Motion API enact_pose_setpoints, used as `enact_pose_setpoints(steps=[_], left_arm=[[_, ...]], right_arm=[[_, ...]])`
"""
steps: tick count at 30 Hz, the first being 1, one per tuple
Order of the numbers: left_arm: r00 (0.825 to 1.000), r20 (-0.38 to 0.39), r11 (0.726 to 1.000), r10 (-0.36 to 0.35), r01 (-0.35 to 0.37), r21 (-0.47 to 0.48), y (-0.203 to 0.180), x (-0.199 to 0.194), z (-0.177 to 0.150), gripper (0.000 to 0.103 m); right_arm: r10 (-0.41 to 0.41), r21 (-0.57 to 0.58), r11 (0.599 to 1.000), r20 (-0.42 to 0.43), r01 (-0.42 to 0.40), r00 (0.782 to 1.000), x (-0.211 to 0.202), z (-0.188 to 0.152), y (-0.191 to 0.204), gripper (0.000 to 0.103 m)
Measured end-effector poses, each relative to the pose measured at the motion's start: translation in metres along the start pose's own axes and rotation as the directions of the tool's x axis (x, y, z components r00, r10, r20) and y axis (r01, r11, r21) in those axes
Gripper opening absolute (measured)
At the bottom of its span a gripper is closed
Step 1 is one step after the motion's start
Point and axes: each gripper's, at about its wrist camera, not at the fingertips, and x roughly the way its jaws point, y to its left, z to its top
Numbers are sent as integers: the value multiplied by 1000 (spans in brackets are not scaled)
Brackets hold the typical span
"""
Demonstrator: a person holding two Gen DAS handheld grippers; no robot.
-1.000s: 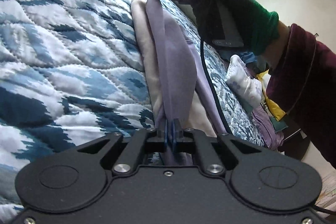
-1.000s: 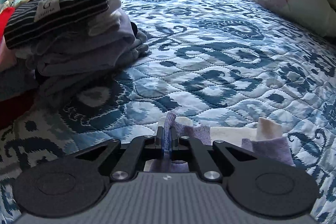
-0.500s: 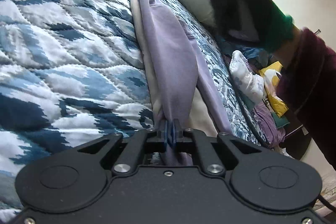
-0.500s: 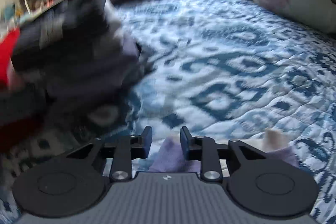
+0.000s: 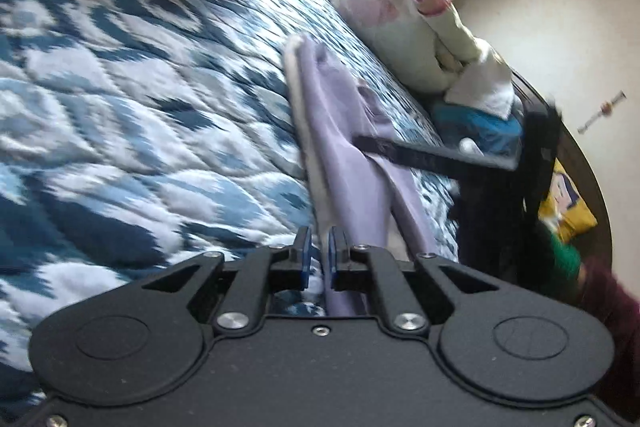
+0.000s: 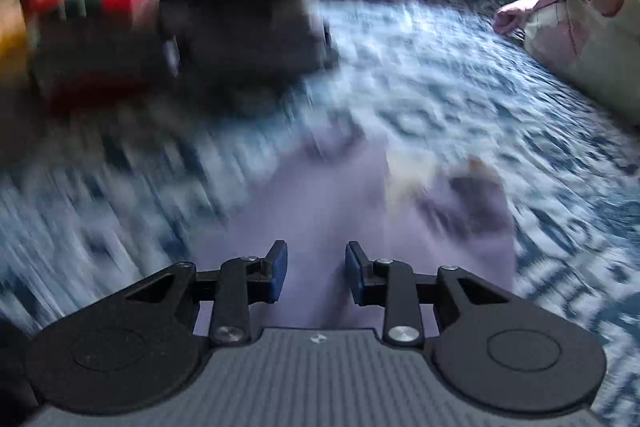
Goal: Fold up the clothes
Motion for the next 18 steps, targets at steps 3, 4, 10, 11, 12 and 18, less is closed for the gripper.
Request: enact_pose_setpoints(steps=[3,4,10,11,12,18], left_arm=[[1000,7,1000,-11,11,15,-7,2,0,4],[1000,11,1000,-16,16,27,-11,3,0,4],[998,59,999,-3,0,47,-22,12,11,4],[998,64,997,5,-9,71,-25,16,18,4],[998,69,995,12,-18,95,-28,19,24,4],[996,68,948,52,-71,312,-54,52,64,4]], right_arm=[[9,68,998,57,-13,998,-13,-9,-10,33],[9,94,995,66,-16,998,-16,-11,-13,33],[107,146,980,184,-135,977,-50,-28,-11,33],[126,146,977,205,-158,971,-56,-32,-9,33],[145,146,973,225,-181,964,-62,-35,-8,33],[146,-66,988,125,-138,981,-44,-64,41,38]])
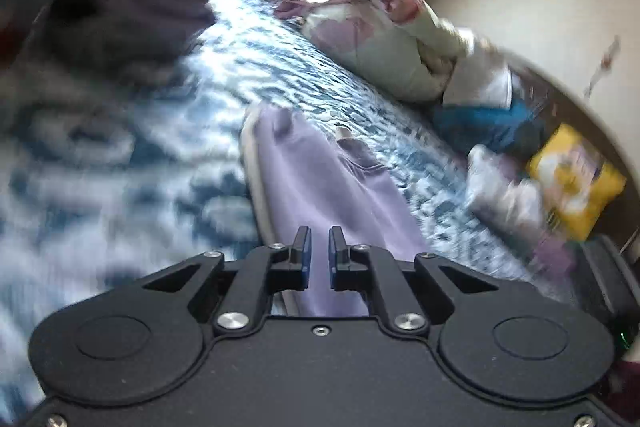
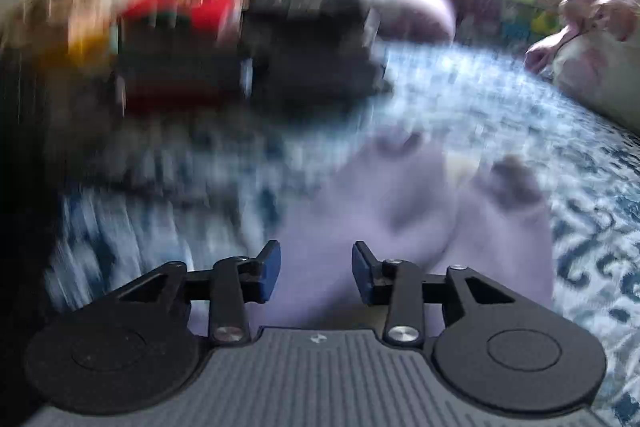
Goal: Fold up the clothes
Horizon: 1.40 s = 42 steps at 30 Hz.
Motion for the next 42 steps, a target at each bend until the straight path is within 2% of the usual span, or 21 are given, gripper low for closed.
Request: enact_pose_setpoints(steps=[2,5,9,13,17,19,21,23,25,26,28,30,33,36,38,40,42], left_arm=[[1000,-18,994,11,-9,110,-8,21,13,4],[998,-30,966,53,-44,255,-15,54,31,4],[998,-23,954,59,-50,295,-5,92,58,6],[995,-42,943,91,-72,325,10,126,74,6],[982,-99,931,160,-117,346,24,159,73,6],[983,-98,926,155,-111,360,19,158,76,6],[989,-84,930,118,-81,358,14,148,82,7],[995,-45,927,84,-62,370,6,141,89,16],[996,-41,913,75,-52,405,-4,145,89,27],[996,-49,904,72,-45,425,-8,149,88,27],[994,-72,884,83,-40,467,-16,161,83,29],[980,-115,847,164,-80,525,-14,184,68,35],[984,-82,827,160,-89,555,-19,190,61,37],[987,-70,841,143,-84,535,-26,171,67,38],[988,-35,848,148,-109,518,-30,149,70,39],[987,2,870,159,-141,473,-33,122,74,44],[986,21,912,164,-159,377,-33,98,77,47]], right_arm=[[-2,-3,1000,18,2,1000,-3,-8,3,38],[14,60,998,54,-17,998,-13,-2,-5,39],[-11,90,996,109,1,994,-19,21,-13,41],[-34,116,993,129,19,991,-1,40,-25,43],[-78,142,987,-8,78,997,44,31,-38,43],[-81,139,987,-4,81,997,48,22,-37,43],[-94,139,986,29,89,995,39,21,-34,41],[-109,149,984,63,99,992,26,26,-31,40],[-148,112,984,102,137,984,20,33,-29,43],[-173,94,982,114,162,978,20,37,-29,43],[-193,114,976,81,183,978,31,37,-38,43],[-190,158,970,26,184,981,42,32,-49,43],[-180,171,969,12,176,984,50,21,-53,44],[-185,165,969,-7,183,983,49,27,-54,44],[-157,193,969,-3,155,988,34,30,-57,45],[-115,217,970,19,109,993,14,32,-64,52],[-87,231,970,46,74,995,-15,30,-71,73]])
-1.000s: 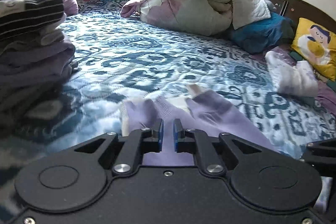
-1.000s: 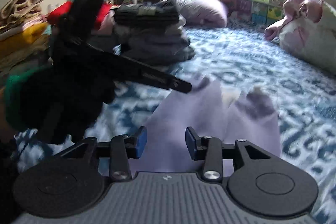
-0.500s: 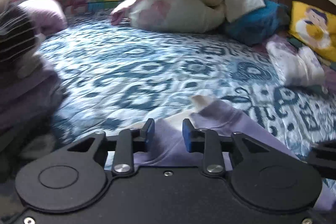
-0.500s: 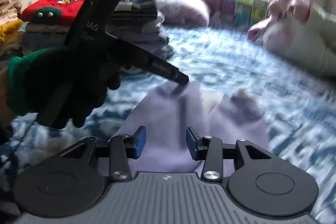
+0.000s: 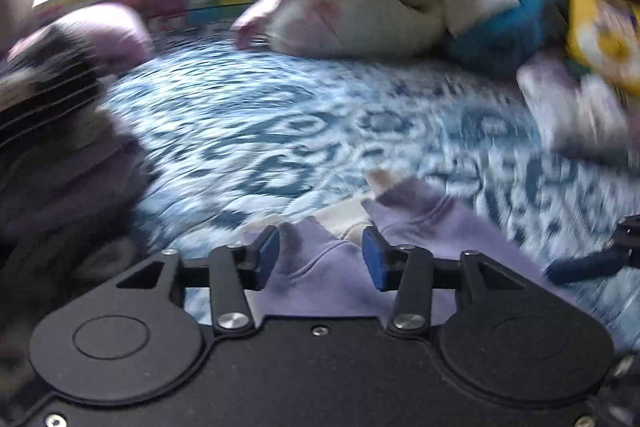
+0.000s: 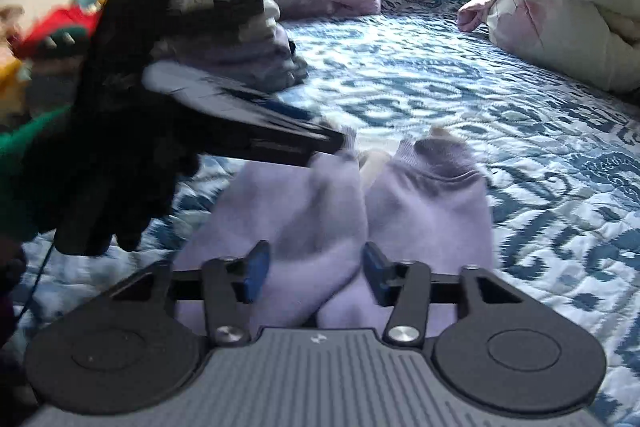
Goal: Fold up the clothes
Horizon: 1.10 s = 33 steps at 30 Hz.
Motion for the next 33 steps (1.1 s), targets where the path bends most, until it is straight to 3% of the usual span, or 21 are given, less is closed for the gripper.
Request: enact_pose_setpoints(steps=[2,4,8,11,13,16,20,23,25,27,29,33], left_arm=[[1000,21,994,-10,12,-106,1,-26,-5,52],[999,38,983,-11,18,-181,-1,-50,-13,56],[999,54,984,6,3,-178,-21,-94,-37,57],[996,73,996,58,-53,-74,-44,-127,-51,59],[992,88,996,90,-90,4,-60,-147,-59,67],[989,105,989,101,-111,97,-76,-170,-78,68],[989,82,960,120,-137,244,-98,-185,-105,68],[986,63,897,157,-169,408,-119,-193,-131,68],[983,66,833,171,-181,523,-132,-197,-149,69],[982,50,753,183,-173,635,-144,-197,-169,71],[981,37,690,190,-161,705,-152,-194,-188,72],[971,55,564,233,-181,806,-163,-181,-220,72]], right_arm=[[19,12,1000,12,-19,1000,-25,6,-22,82],[29,33,999,23,-30,999,-55,12,-45,82],[8,13,1000,86,-10,996,-135,35,-107,82],[-65,-83,994,80,72,995,-196,50,-151,83],[-123,-171,976,61,132,991,-224,45,-167,83],[-206,-298,932,26,205,978,-256,25,-184,83],[-227,-452,868,4,204,974,-252,-39,-161,83],[-190,-518,836,42,184,981,-234,-89,-123,78],[-161,-576,798,77,176,984,-221,-117,-92,78],[-146,-677,714,106,179,984,-206,-142,-53,78],[-127,-770,612,127,179,984,-190,-165,-14,78],[-90,-867,470,140,166,986,-168,-194,35,78]])
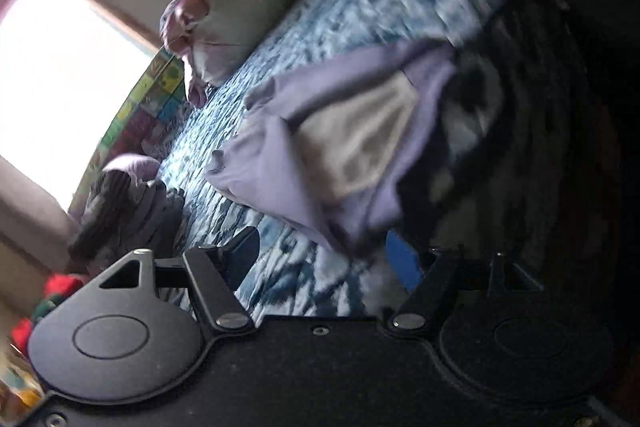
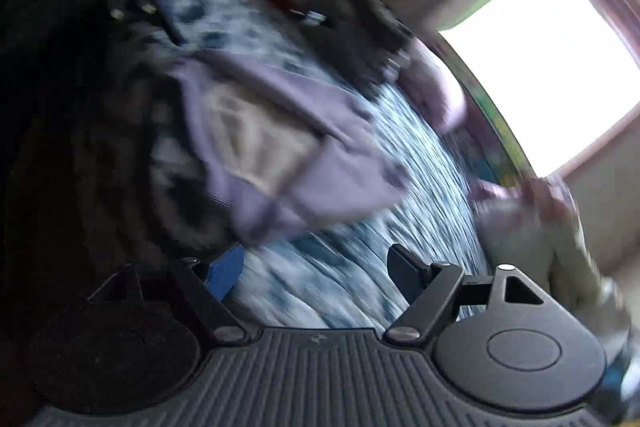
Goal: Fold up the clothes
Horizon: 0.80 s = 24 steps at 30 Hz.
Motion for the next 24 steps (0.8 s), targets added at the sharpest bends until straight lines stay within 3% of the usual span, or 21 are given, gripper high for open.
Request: enact_pose_setpoints(steps=[4,8,15,19,24], left_arm=[[998,6,990,58,-58,125,-23,8,-7,72],[995,30,975,100,-104,194,-34,13,-10,72],[988,70,966,136,-148,214,-37,23,-5,73],[977,82,948,198,-212,235,-38,25,-6,73],[971,90,951,223,-237,199,-35,32,-5,73]], right_arm=[[-45,-76,996,-9,44,999,17,9,27,77],[-70,-24,997,1,70,998,23,11,28,72],[-122,-97,988,-5,121,992,40,8,34,72],[-161,-198,967,17,161,987,48,3,45,70],[-158,-249,956,19,158,987,46,-1,48,69]])
